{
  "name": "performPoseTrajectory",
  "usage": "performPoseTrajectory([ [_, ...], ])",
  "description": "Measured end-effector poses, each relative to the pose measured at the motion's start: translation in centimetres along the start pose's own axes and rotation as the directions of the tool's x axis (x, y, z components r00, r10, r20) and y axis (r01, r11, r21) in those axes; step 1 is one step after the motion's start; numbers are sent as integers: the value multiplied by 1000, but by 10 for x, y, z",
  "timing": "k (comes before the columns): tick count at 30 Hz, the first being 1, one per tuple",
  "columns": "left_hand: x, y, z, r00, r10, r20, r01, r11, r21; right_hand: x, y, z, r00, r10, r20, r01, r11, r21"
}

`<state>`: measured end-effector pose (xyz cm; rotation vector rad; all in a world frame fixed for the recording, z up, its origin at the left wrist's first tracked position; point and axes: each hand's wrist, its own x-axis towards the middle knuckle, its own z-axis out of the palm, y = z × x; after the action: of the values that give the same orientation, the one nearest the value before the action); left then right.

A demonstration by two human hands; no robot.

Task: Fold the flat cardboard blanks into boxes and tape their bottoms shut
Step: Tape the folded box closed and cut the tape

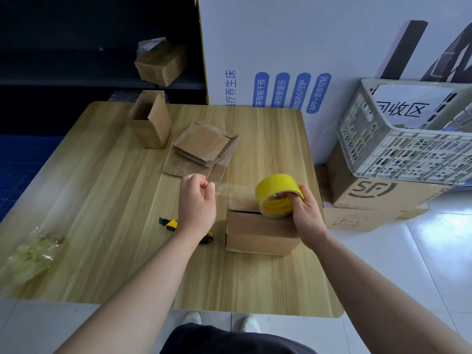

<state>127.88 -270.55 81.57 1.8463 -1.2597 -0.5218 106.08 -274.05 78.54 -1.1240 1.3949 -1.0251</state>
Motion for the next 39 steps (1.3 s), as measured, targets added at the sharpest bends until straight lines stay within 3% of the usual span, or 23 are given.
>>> performPoseTrajectory([
  [3,1,0,-10,996,88,-11,-89,992,-91,-2,-1,4,999,33,32,-32,998,-47],
  [8,0,7,-14,999,6,34,2,971,-237,-3,-2,7,998,59,30,-57,996,-74],
  [16,-2,2,-9,984,-176,3,172,954,-247,-2,-2,8,998,58,25,-56,994,-90],
  [22,0,-1,-13,976,-207,64,215,961,-173,1,-1,6,996,86,16,-85,994,-74],
  [27,4,-4,-20,925,-226,305,355,798,-487,2,2,6,995,93,29,-89,991,-96],
  [30,2,-1,-20,909,-244,337,400,736,-547,1,1,6,996,85,36,-80,990,-118],
  [32,0,-1,-18,929,-240,281,355,793,-496,1,0,6,996,85,37,-80,989,-125],
  [35,0,0,-17,968,-182,171,226,930,-289,2,0,6,994,101,36,-96,988,-119],
  [39,3,5,-23,984,-128,125,159,946,-282,2,0,6,995,97,38,-92,987,-128],
])
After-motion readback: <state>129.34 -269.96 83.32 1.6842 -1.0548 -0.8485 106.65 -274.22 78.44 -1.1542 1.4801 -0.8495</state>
